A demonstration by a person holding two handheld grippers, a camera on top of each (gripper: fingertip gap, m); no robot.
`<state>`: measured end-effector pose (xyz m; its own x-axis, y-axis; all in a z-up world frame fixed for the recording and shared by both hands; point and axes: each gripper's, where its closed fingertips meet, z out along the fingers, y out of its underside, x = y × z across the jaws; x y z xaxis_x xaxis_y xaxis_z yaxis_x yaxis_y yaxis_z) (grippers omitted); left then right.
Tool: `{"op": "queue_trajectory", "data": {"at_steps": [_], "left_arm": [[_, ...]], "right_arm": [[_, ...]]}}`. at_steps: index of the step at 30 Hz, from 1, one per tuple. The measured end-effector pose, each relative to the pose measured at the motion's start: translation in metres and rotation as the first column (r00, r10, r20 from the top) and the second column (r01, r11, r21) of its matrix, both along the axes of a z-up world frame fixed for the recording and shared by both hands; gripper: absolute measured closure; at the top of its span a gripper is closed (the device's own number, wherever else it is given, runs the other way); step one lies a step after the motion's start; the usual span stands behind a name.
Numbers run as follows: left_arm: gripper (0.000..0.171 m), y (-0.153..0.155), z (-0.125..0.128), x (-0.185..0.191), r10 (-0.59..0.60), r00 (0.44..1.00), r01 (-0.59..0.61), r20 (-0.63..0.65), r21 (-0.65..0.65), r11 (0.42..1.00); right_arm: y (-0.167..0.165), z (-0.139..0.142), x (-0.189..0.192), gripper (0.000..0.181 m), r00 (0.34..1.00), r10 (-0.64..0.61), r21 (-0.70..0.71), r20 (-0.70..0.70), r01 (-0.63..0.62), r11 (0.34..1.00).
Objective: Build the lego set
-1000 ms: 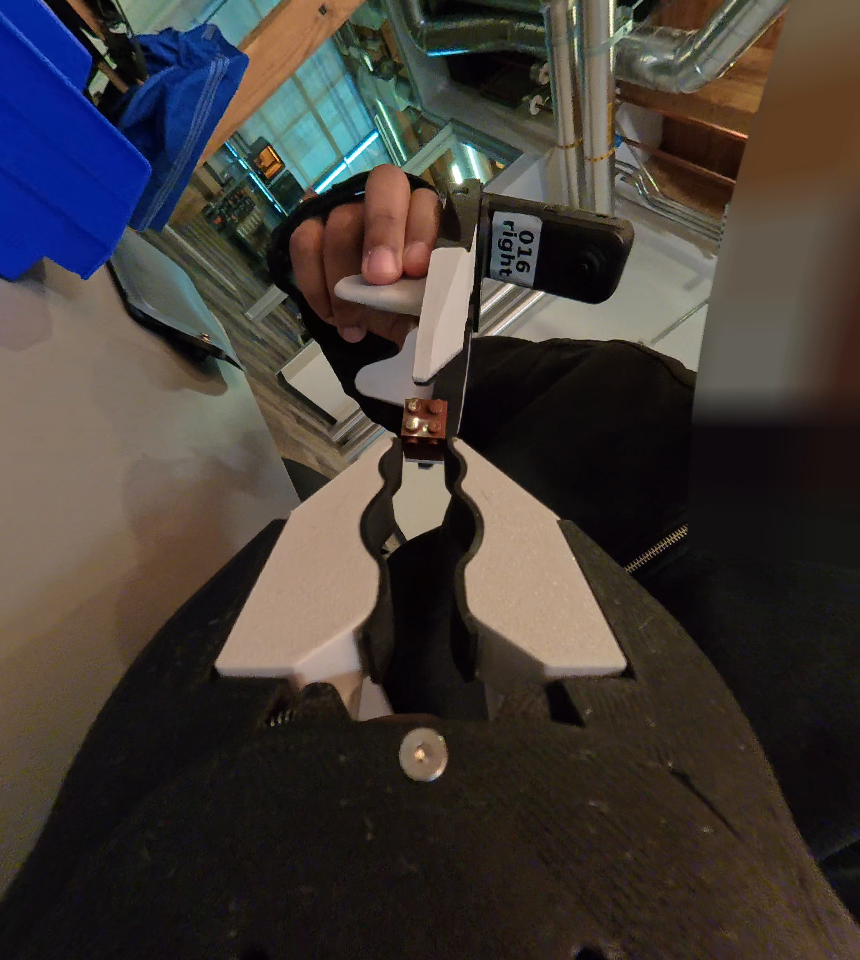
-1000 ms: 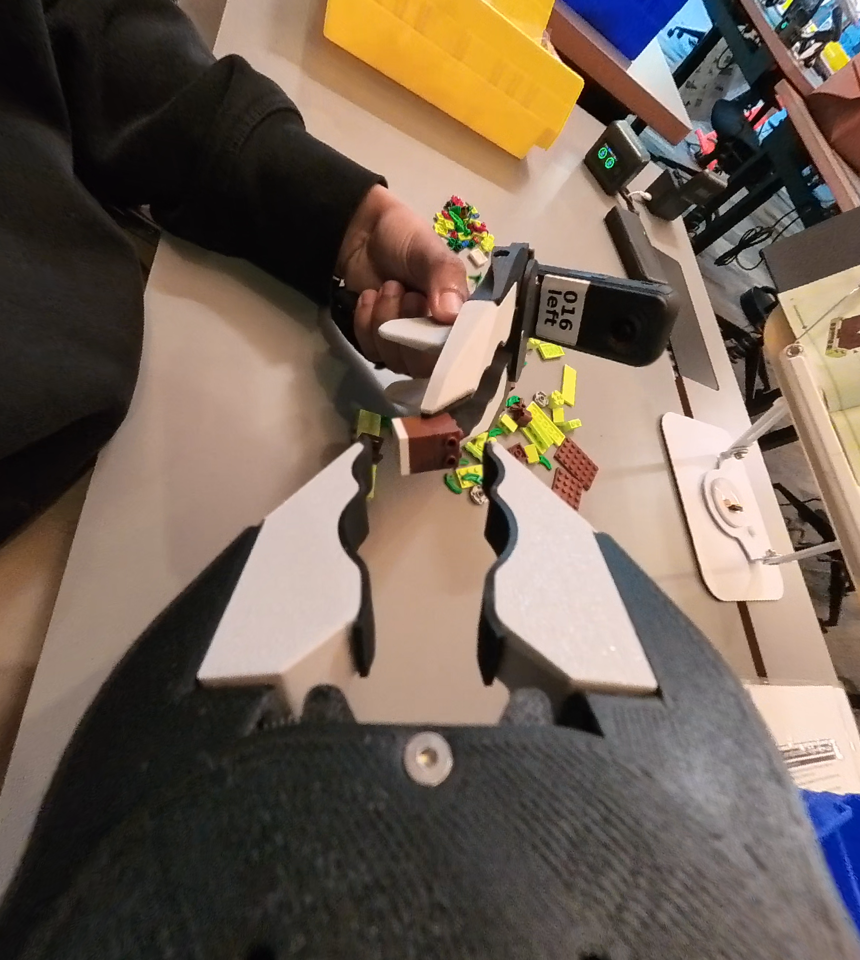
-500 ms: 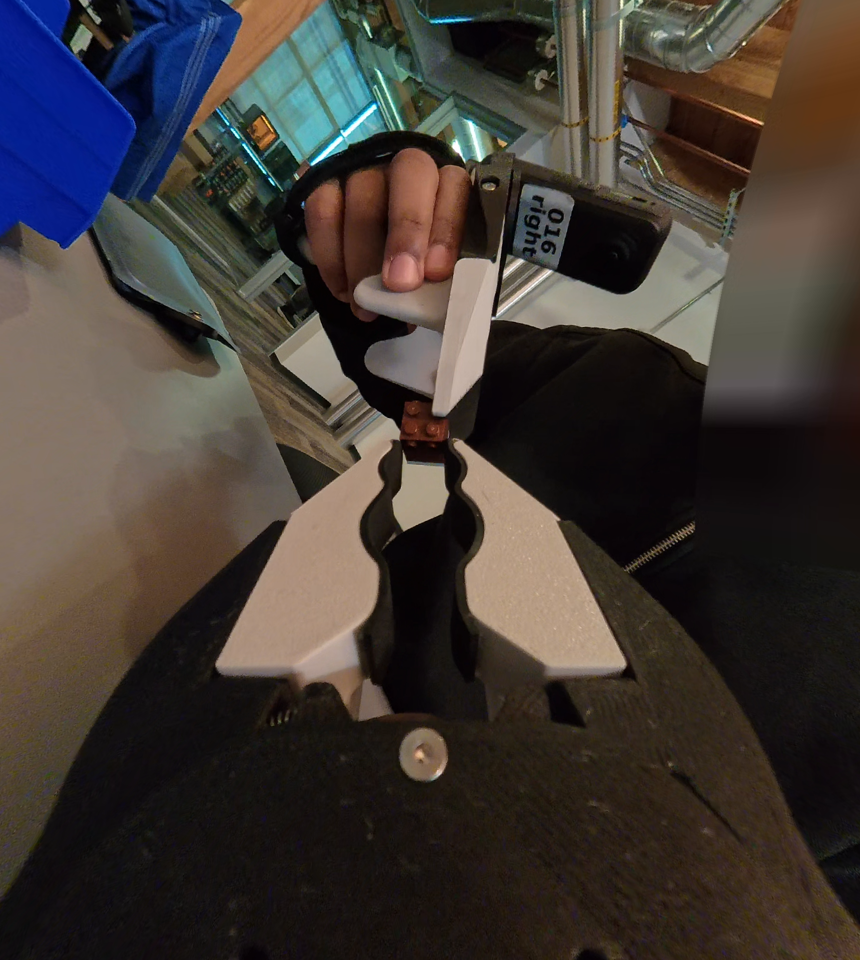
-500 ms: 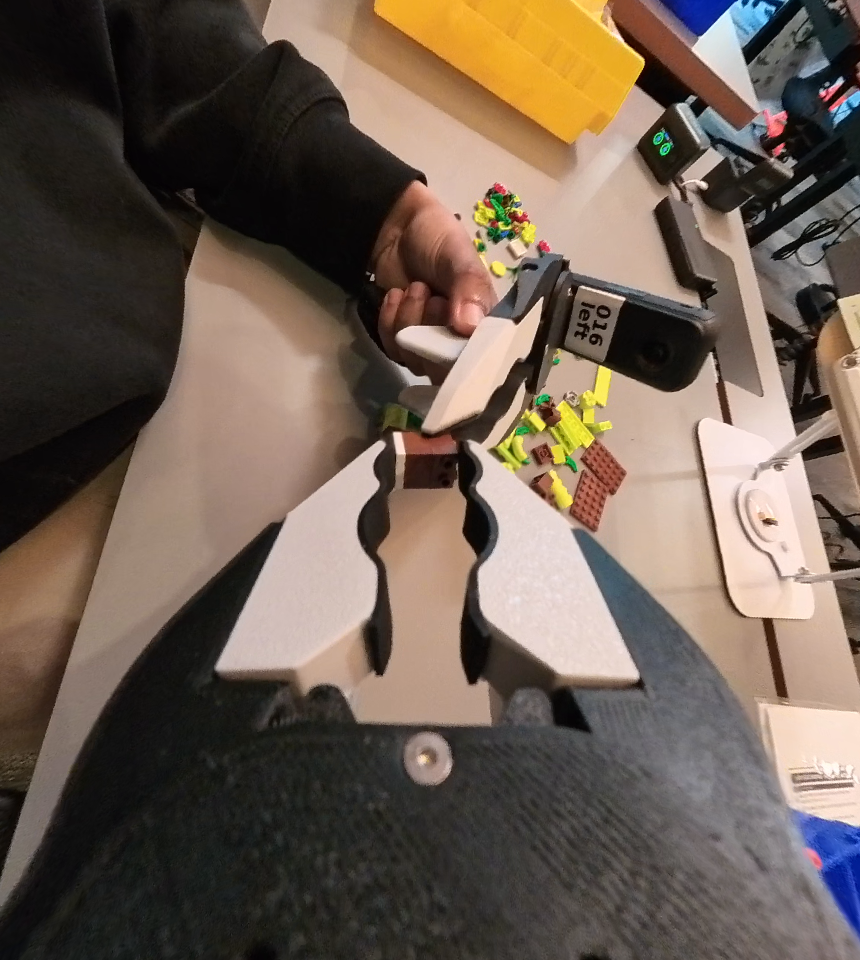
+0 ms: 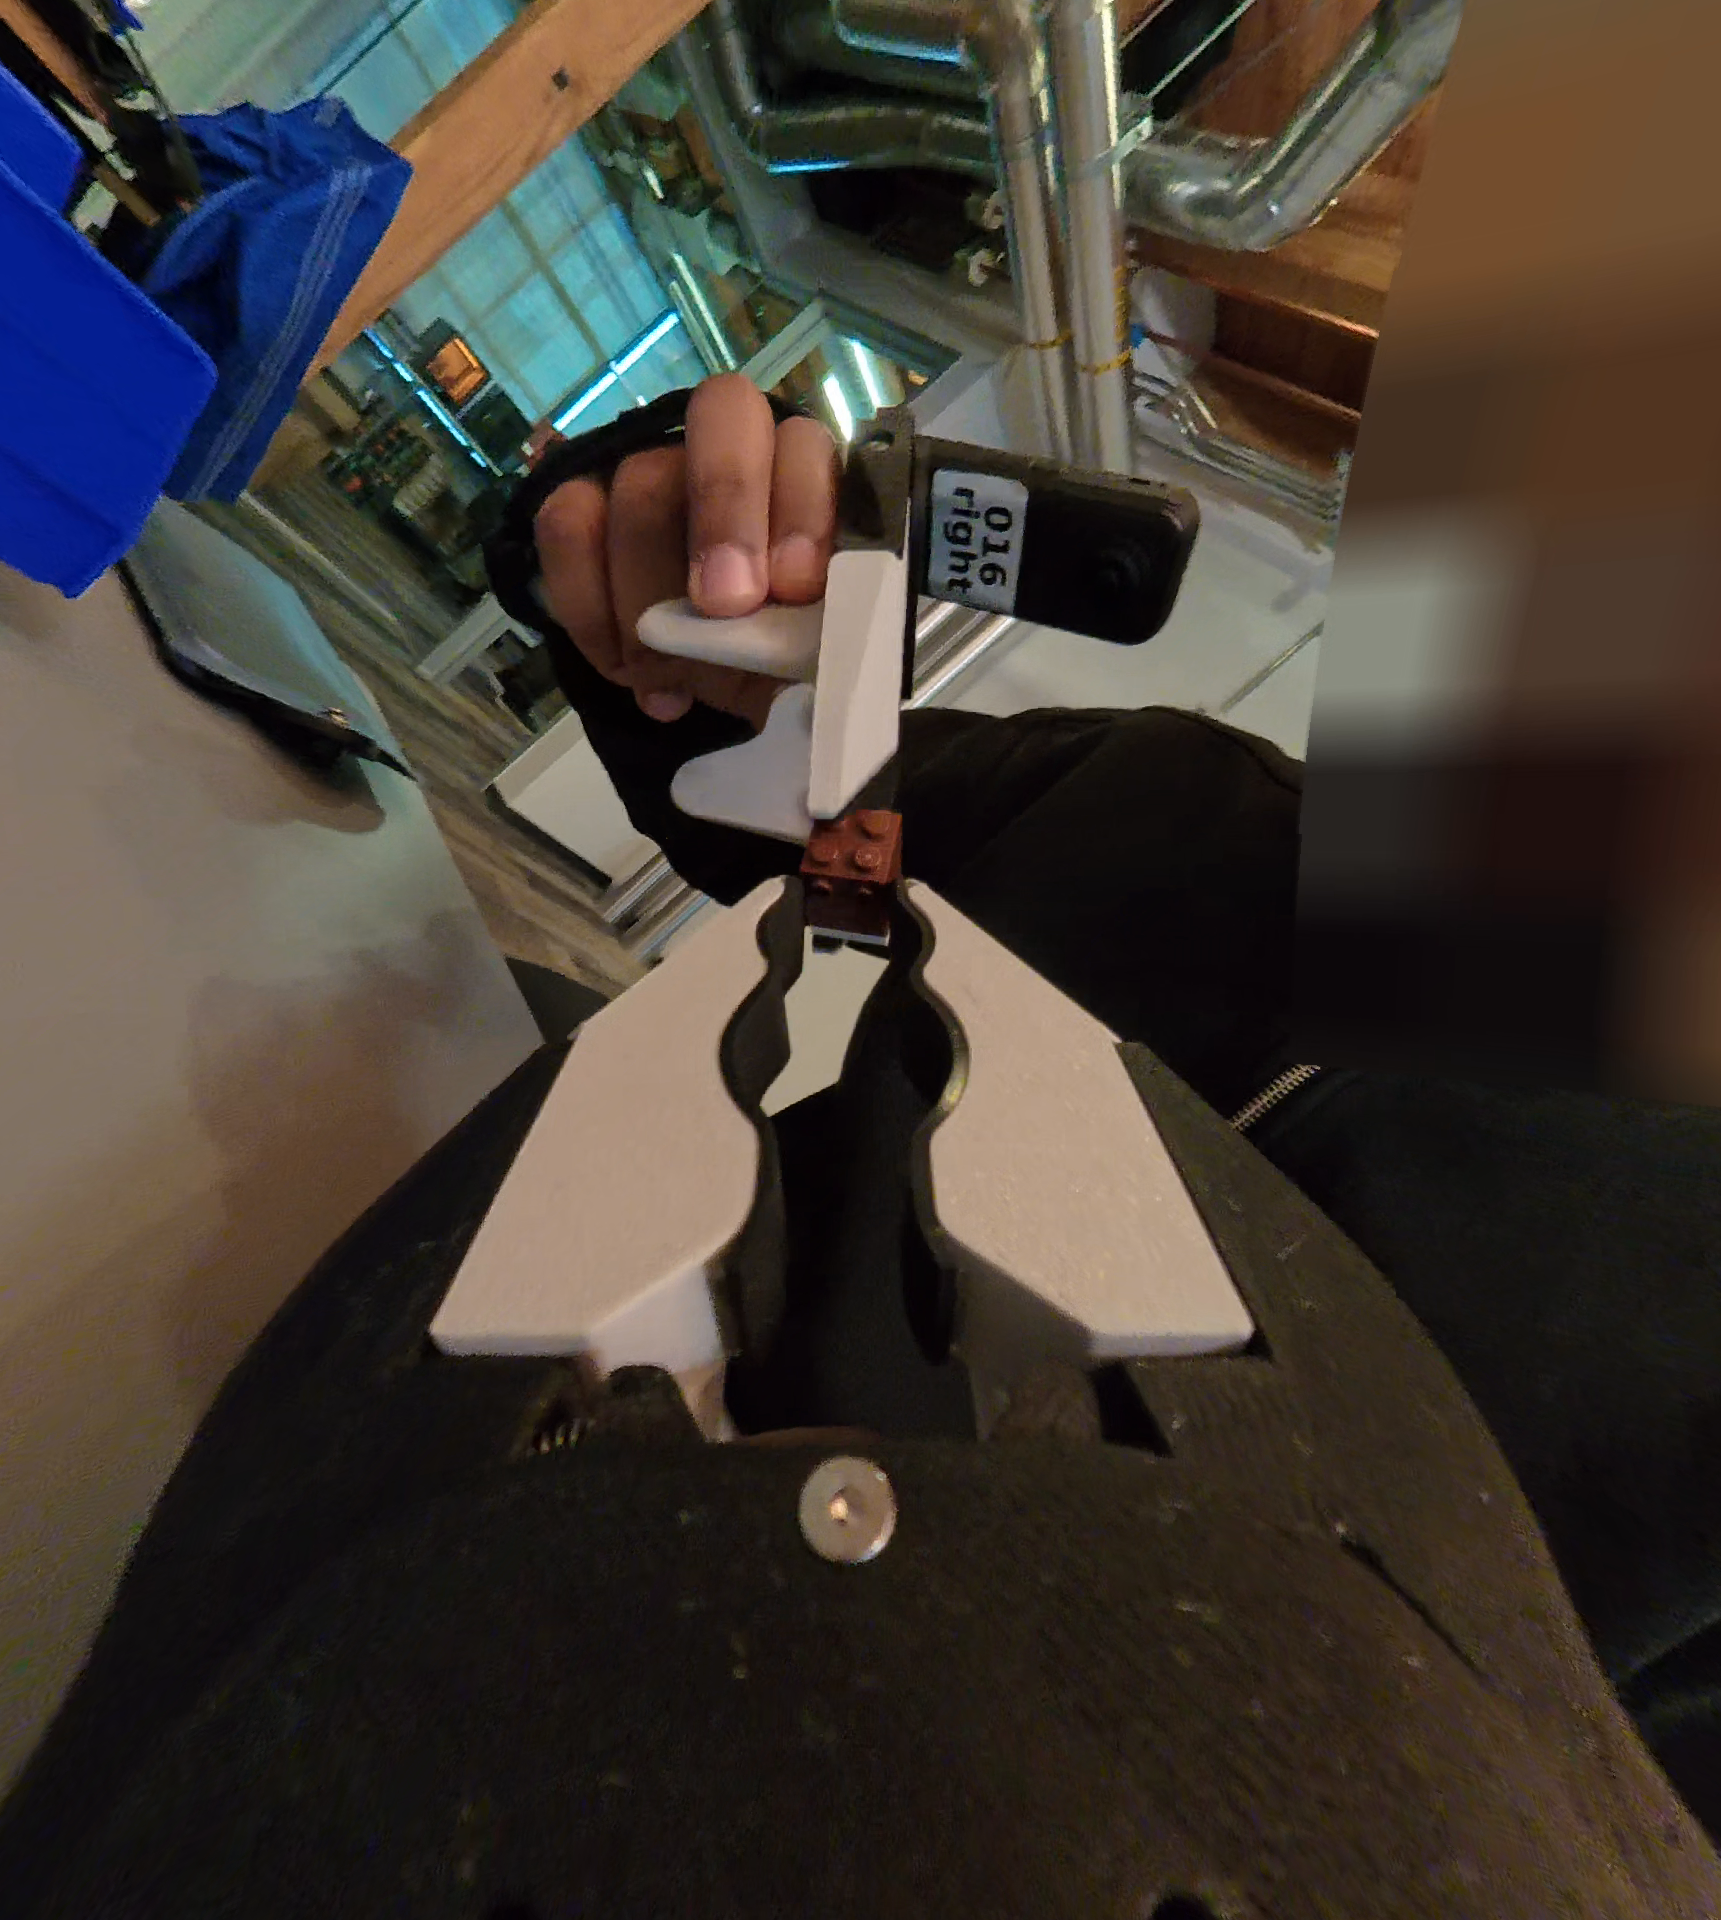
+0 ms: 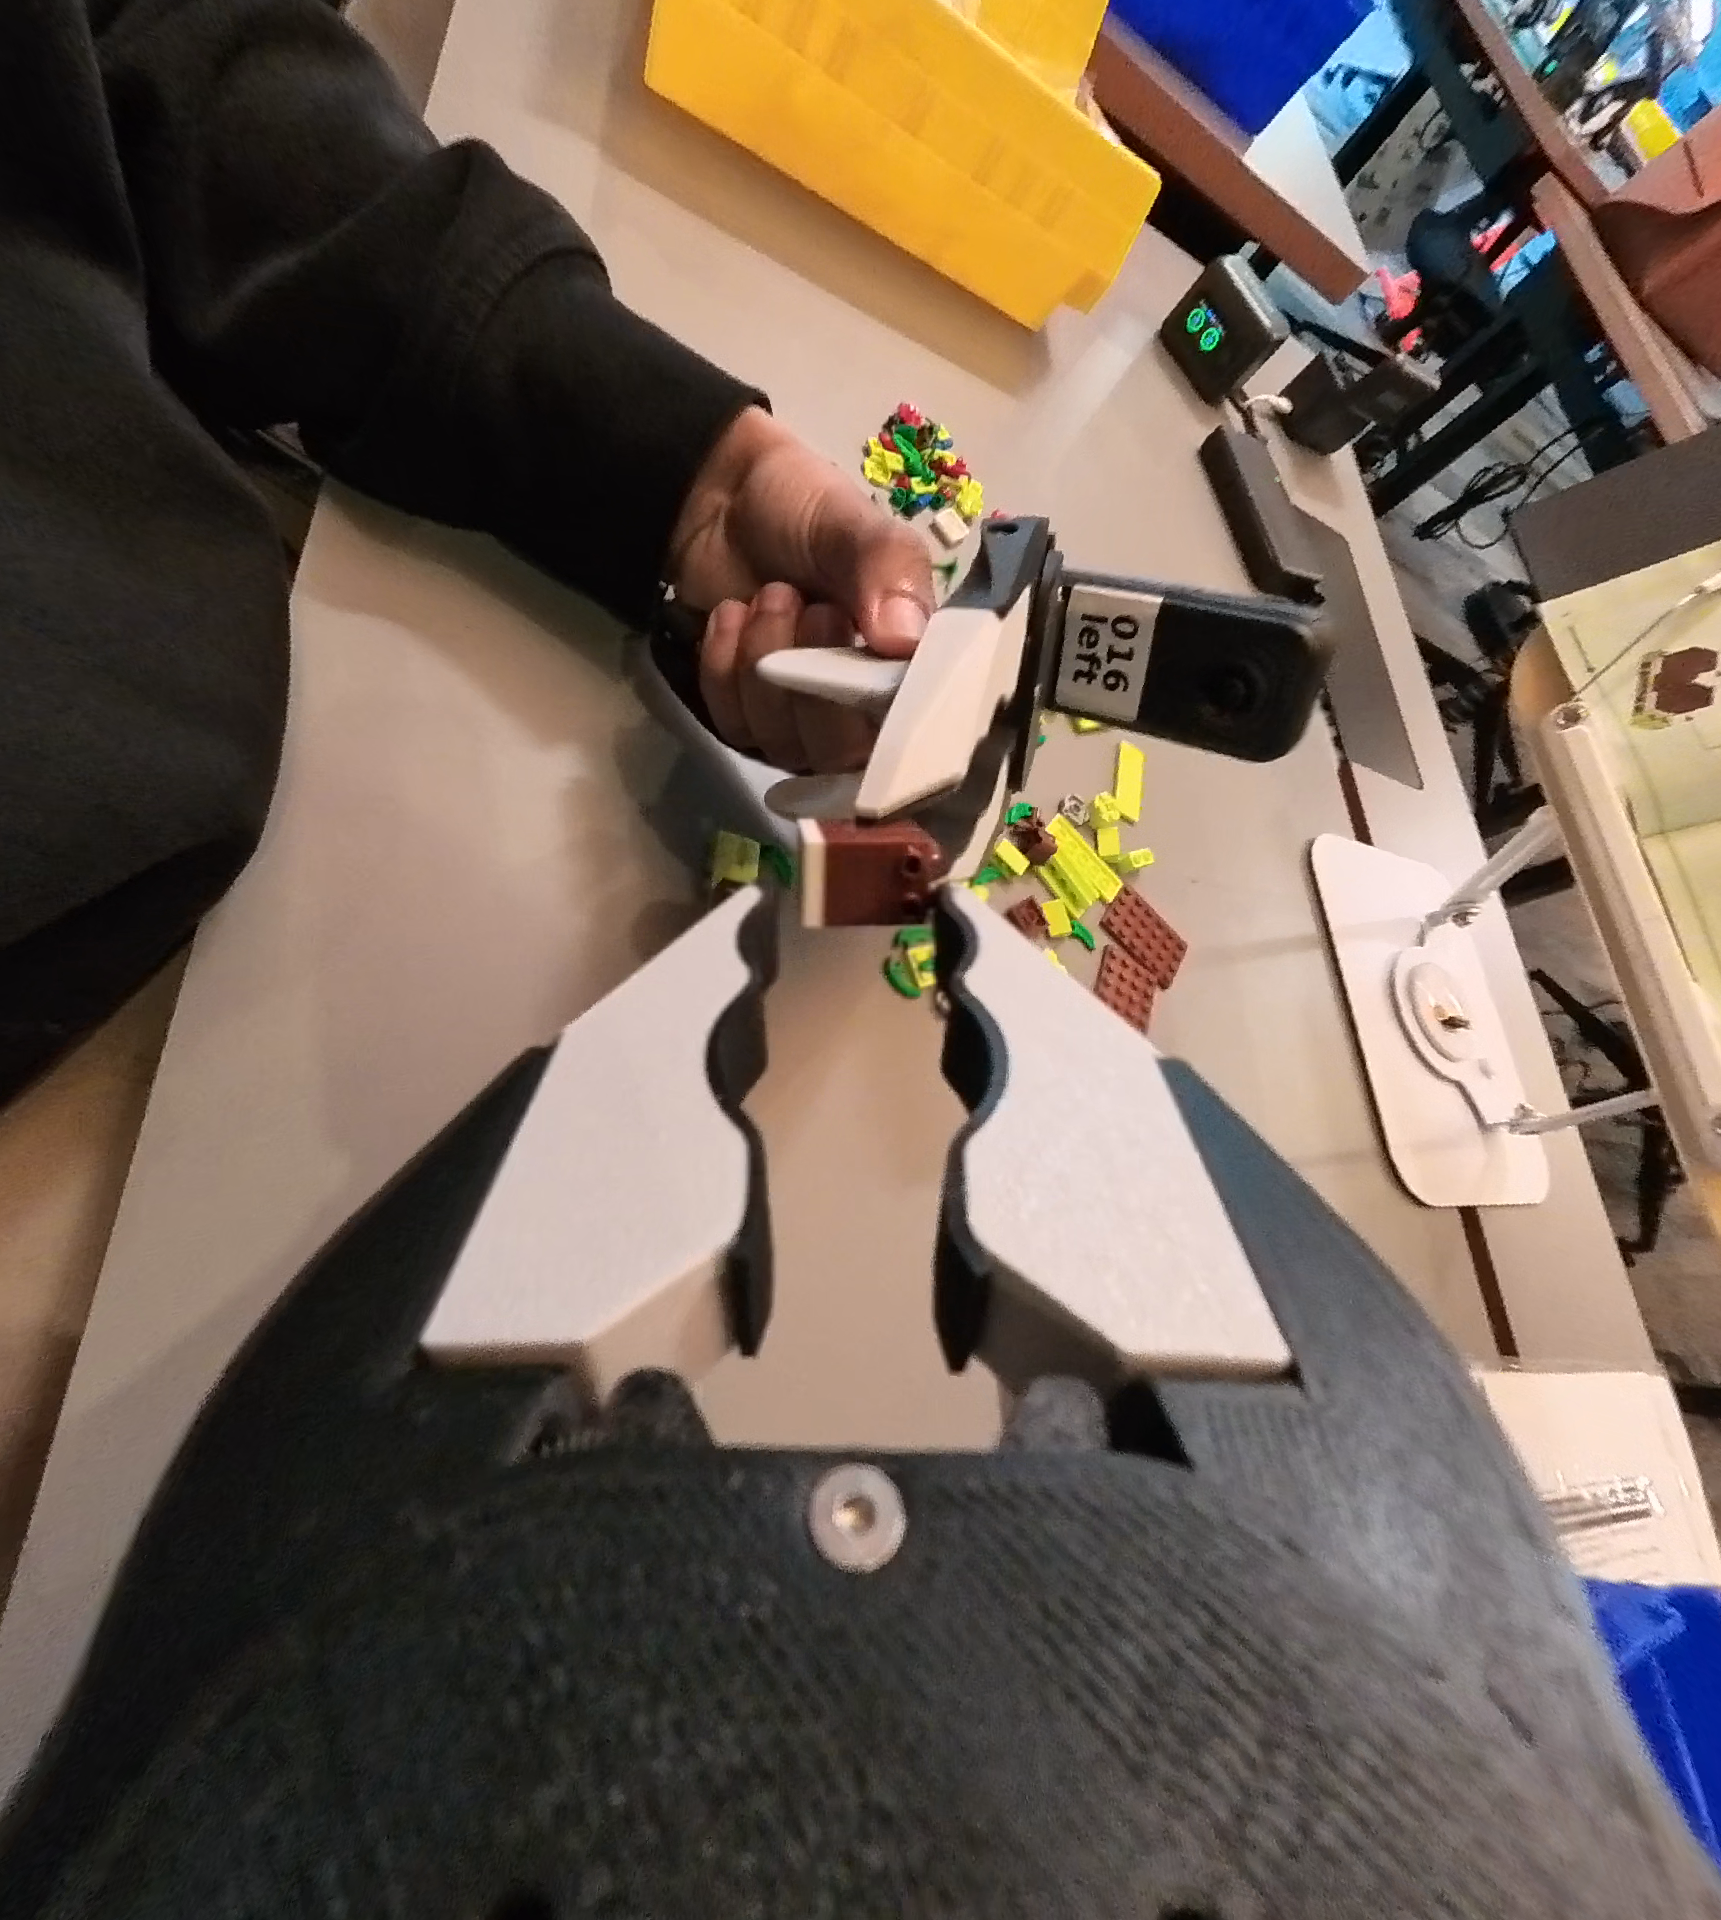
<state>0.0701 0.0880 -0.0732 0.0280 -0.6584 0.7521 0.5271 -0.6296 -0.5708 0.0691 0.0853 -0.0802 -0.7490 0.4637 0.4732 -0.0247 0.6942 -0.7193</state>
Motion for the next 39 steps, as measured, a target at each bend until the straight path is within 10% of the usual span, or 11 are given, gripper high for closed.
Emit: {"op": "queue_trajectory", "data": {"at_steps": [24, 29, 34, 39], "left_arm": [[0.159, 0.002, 0.002, 0.003, 0.000, 1.000, 0.000, 0.012, 0.008, 1.000], [0.160, 0.015, -0.003, -0.012, 0.179, 0.978, -0.176, -0.103, 0.038, 0.984], [0.159, 0.036, -0.024, -0.050, 0.559, 0.646, -0.506, -0.520, 0.257, 0.823], [0.159, 0.041, -0.033, -0.063, 0.663, 0.347, -0.529, -0.664, 0.445, 0.723]], "right_arm": [[0.004, 0.003, 0.001, 0.158, 0.999, -0.010, -0.031, 0.040, 0.011, 0.999], [0.023, 0.013, -0.006, 0.122, 0.991, -0.128, -0.098, 0.023, 0.130, 0.987], [0.046, 0.014, -0.009, 0.121, 0.954, -0.295, -0.265, 0.058, 0.299, 0.917], [0.052, -0.022, -0.020, 0.120, 0.898, -0.431, -0.280, 0.089, 0.438, 0.854]]}}
